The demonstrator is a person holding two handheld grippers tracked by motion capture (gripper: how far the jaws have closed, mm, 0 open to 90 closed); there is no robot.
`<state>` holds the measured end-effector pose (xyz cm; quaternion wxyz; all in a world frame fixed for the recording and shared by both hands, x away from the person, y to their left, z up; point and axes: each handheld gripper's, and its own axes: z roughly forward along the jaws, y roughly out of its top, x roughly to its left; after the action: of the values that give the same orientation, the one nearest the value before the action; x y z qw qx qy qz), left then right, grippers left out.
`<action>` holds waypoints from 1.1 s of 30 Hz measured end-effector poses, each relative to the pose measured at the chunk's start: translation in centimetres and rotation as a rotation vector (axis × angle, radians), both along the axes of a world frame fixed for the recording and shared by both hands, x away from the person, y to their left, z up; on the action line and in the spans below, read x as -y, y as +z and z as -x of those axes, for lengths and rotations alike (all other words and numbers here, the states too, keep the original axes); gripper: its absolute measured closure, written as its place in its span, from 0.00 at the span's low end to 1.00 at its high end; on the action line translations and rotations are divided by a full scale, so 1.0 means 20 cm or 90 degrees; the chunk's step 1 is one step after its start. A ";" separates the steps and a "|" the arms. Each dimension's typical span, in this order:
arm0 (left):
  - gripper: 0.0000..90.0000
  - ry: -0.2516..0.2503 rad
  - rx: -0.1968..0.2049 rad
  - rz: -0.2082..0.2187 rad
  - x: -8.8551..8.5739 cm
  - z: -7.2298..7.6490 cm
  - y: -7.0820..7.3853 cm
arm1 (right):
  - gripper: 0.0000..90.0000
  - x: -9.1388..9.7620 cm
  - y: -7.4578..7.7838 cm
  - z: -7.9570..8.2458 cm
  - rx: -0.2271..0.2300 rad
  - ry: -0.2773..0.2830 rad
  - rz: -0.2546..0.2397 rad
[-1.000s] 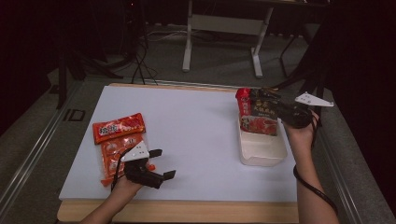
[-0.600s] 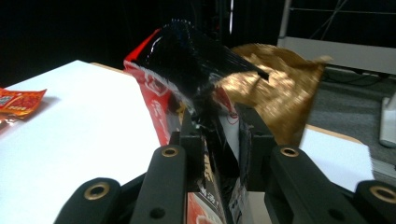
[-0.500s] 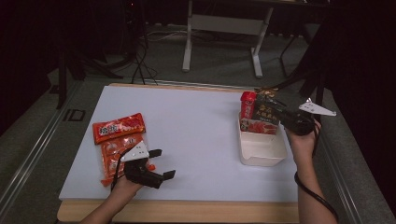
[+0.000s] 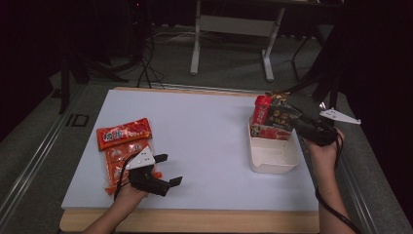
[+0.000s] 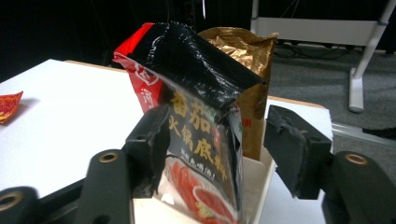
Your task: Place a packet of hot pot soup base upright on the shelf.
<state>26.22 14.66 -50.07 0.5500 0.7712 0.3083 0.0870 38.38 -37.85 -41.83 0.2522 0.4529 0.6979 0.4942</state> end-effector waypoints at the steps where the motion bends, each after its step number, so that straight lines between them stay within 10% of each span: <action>1: 0.02 0.000 0.000 0.005 0.00 0.00 0.00 | 0.37 0.00 0.01 0.02 0.001 -0.006 0.001; 7: 0.02 0.001 -0.010 0.019 -0.01 0.00 0.01 | 0.15 -0.03 0.03 0.12 0.017 0.009 -0.012; 17: 0.02 -0.004 -0.025 -0.015 -0.02 0.00 0.04 | 0.15 -0.18 0.05 0.31 0.066 0.050 -0.003; 33: 0.06 0.024 -0.013 -0.044 -0.15 -0.02 0.10 | 0.16 -0.36 0.03 0.44 0.060 0.171 0.013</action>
<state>26.53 17.66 -48.12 0.5181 0.7846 0.3255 0.0999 29.50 -30.72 -41.27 0.2210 0.3294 0.7448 0.5367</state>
